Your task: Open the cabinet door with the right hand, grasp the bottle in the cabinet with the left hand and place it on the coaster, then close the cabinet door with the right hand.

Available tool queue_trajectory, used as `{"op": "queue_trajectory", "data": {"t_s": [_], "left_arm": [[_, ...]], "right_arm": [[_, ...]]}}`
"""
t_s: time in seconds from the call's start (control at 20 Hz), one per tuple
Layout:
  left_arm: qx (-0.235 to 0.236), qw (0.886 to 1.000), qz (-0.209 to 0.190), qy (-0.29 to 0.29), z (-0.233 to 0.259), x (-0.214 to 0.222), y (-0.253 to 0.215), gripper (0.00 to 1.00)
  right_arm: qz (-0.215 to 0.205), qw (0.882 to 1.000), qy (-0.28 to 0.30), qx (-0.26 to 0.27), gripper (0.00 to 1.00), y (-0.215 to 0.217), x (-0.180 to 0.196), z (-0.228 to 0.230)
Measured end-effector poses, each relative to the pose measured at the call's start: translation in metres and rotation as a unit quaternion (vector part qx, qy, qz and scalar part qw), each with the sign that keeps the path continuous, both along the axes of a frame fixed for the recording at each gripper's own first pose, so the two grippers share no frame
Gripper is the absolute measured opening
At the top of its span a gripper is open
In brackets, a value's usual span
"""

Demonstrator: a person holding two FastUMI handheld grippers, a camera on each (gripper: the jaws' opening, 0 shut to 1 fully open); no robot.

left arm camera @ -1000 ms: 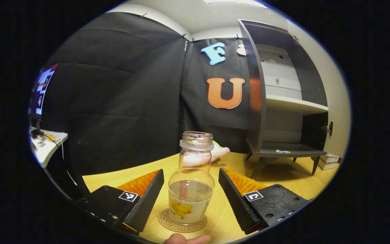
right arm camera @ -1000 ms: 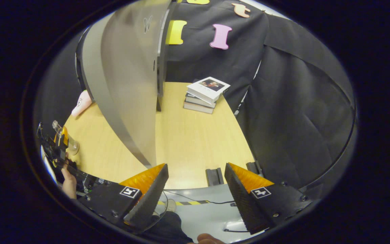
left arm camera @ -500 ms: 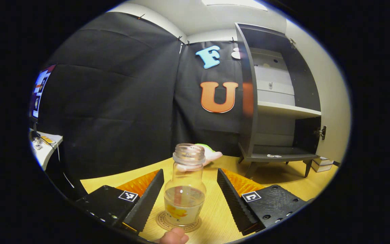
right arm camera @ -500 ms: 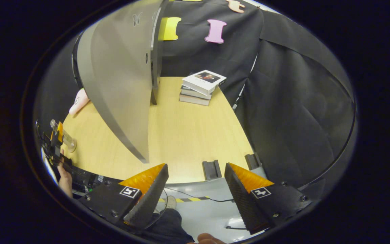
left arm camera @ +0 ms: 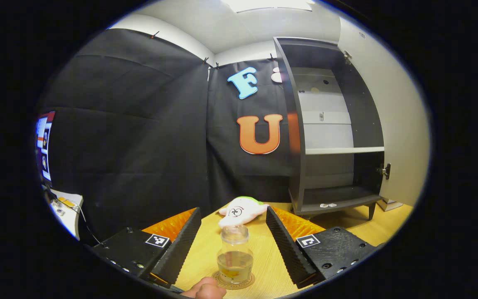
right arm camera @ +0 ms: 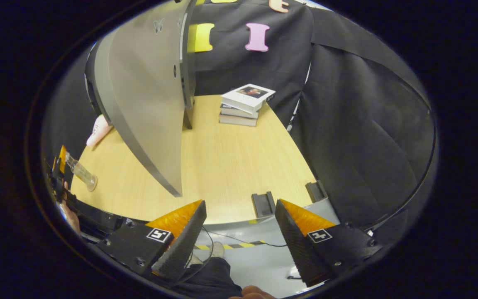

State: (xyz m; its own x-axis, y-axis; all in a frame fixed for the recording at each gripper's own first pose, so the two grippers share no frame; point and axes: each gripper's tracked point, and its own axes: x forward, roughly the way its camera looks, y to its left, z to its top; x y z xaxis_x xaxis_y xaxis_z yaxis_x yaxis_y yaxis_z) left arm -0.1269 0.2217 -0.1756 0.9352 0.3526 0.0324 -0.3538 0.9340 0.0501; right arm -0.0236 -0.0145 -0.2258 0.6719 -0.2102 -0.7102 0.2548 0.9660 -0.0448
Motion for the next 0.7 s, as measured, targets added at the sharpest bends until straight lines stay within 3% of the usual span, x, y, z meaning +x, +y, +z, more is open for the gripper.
{"op": "queue_trajectory", "data": {"t_s": [0.3, 0.4, 0.55, 0.7], "left_arm": [[0.037, 0.999, -0.01, -0.026, 0.096, -0.031, -0.012, 0.95], [0.024, 0.999, -0.023, -0.022, 0.116, -0.042, -0.023, 0.95], [0.002, 0.998, -0.052, -0.031, 0.142, -0.054, -0.04, 0.95], [-0.003, 0.996, -0.069, -0.05, 0.164, -0.062, -0.049, 0.95]], "right_arm": [[-0.005, 0.996, -0.08, 0.03, 1.0, 0.025, 0.014, 0.052], [0.007, 0.993, -0.108, 0.04, 1.0, 0.035, 0.016, 0.063], [0.061, 0.985, -0.153, 0.048, 1.0, 0.072, 0.025, 0.083], [0.146, 0.972, -0.187, 0.008, 1.0, 0.118, 0.028, 0.097]]}}
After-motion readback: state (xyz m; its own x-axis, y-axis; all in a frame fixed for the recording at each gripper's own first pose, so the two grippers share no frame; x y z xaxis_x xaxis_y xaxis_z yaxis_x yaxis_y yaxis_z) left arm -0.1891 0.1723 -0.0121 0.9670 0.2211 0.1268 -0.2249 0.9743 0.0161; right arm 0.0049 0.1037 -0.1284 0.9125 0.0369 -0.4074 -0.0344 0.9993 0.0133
